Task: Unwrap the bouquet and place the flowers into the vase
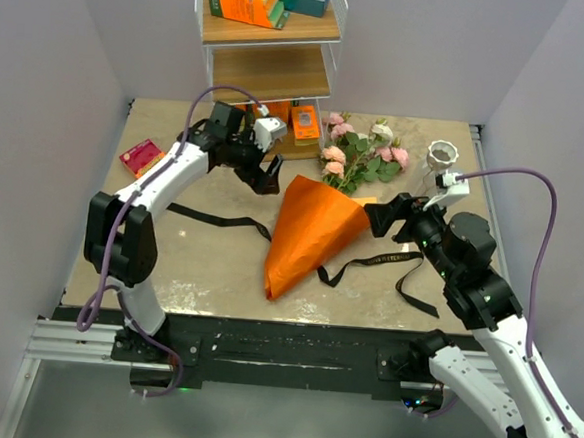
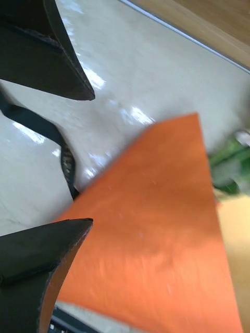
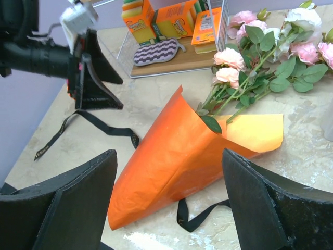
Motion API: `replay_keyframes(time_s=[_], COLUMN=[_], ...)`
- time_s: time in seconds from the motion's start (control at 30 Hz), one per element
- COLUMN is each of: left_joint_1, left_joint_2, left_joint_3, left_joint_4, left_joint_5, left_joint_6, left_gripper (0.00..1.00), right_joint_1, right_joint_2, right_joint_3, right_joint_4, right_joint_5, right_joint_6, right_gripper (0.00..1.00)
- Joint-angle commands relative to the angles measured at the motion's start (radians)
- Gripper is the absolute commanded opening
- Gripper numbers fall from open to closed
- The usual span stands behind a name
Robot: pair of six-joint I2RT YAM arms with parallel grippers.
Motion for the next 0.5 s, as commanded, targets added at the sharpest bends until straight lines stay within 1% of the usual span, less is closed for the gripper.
replay_keyframes(time_s=[0.0,0.03,0.1,0.2,0.3,0.33,0.43,0.47], left_joint_1=[-0.033,-0.04,-0.05,-0.059,-0.076,-0.076,-0.083,-0.088], left_joint_2=[-0.004,0.011,0.062,0.102,0.128,0.133,0.151,0.145], left_joint_3=[-0.121,-0.144,-0.155,-0.177,-0.175,-0.166,-0.122,-0.114], left_joint_4=[0.089,0.097,0.108,0.138,0.14,0.135,0.102,0.097], left_joint_5=[-0.154,-0.241,-0.311,-0.32,-0.256,-0.174,-0.063,-0.05], left_joint_6=[0.044,0.052,0.062,0.055,0.041,0.033,0.019,0.022], left_gripper=[0.99,0.99,0.99,0.97,0.98,0.98,0.98,0.99], right_joint_1=[-0.002,-0.002,-0.002,-0.002,-0.002,-0.001,-0.002,-0.002], right_joint_2=[0.007,0.007,0.009,0.004,0.003,0.006,0.0,-0.002], right_joint_3=[0.039,0.04,0.042,0.046,0.046,0.046,0.042,0.04], right_joint_4=[0.016,0.018,0.016,0.012,0.009,0.007,0.007,0.007], right_joint_5=[-0.015,-0.015,-0.016,-0.015,-0.015,-0.016,-0.019,-0.021], right_joint_6=[-0.008,-0.006,-0.006,-0.006,-0.005,-0.006,-0.005,-0.005], right_gripper=[0.85,0.85,0.85,0.85,0.85,0.85,0.85,0.85])
